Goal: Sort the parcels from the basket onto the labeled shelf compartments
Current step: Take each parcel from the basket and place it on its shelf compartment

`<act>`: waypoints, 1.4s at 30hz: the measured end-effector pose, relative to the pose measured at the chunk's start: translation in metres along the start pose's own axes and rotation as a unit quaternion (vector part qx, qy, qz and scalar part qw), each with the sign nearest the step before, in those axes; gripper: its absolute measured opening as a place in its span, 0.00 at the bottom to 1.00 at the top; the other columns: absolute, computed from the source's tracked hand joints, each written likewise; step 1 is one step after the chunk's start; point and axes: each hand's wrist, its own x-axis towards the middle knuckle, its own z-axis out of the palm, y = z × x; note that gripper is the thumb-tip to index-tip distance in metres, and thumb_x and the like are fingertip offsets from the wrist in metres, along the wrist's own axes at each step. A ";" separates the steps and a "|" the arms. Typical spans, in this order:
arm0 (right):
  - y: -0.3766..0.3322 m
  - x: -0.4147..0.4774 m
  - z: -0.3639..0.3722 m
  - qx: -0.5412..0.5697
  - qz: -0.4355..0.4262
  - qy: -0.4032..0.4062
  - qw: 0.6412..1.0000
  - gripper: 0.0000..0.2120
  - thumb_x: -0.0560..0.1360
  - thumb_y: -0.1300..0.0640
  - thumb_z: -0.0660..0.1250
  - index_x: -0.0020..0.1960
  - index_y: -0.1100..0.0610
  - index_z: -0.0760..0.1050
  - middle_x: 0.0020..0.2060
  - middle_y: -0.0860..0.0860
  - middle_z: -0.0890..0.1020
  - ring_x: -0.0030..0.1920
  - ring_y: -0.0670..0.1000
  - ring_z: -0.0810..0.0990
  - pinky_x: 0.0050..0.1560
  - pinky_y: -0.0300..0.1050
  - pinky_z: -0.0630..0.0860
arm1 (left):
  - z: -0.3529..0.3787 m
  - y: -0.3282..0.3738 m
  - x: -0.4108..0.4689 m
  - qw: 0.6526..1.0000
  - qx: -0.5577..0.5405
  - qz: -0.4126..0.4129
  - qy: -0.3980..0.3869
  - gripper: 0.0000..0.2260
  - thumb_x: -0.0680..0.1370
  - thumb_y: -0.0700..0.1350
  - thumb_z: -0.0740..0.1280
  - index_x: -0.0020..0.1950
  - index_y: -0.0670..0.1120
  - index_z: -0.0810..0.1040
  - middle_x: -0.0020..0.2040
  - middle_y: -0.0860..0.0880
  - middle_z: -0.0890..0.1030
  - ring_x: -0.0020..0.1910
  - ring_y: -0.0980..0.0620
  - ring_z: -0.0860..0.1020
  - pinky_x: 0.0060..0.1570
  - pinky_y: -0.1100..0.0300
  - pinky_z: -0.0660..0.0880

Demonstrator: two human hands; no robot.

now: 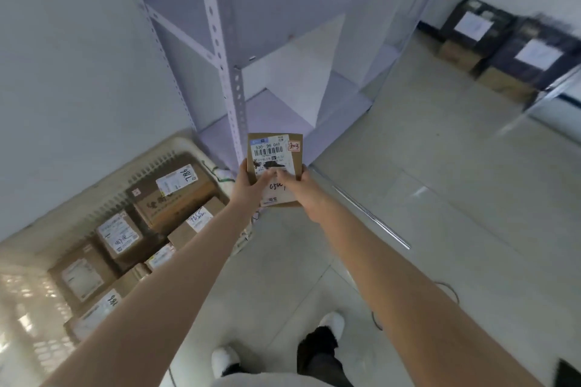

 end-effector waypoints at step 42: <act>-0.228 0.285 -0.556 0.050 -0.052 0.099 0.992 0.24 0.78 0.55 0.69 0.69 0.58 0.63 0.61 0.55 0.79 0.54 0.54 0.82 0.52 0.54 0.81 | 0.542 0.206 0.368 0.988 0.029 0.089 -0.125 0.19 0.78 0.41 0.68 0.68 0.44 0.70 0.59 0.46 0.81 0.52 0.49 0.82 0.37 0.63 0.81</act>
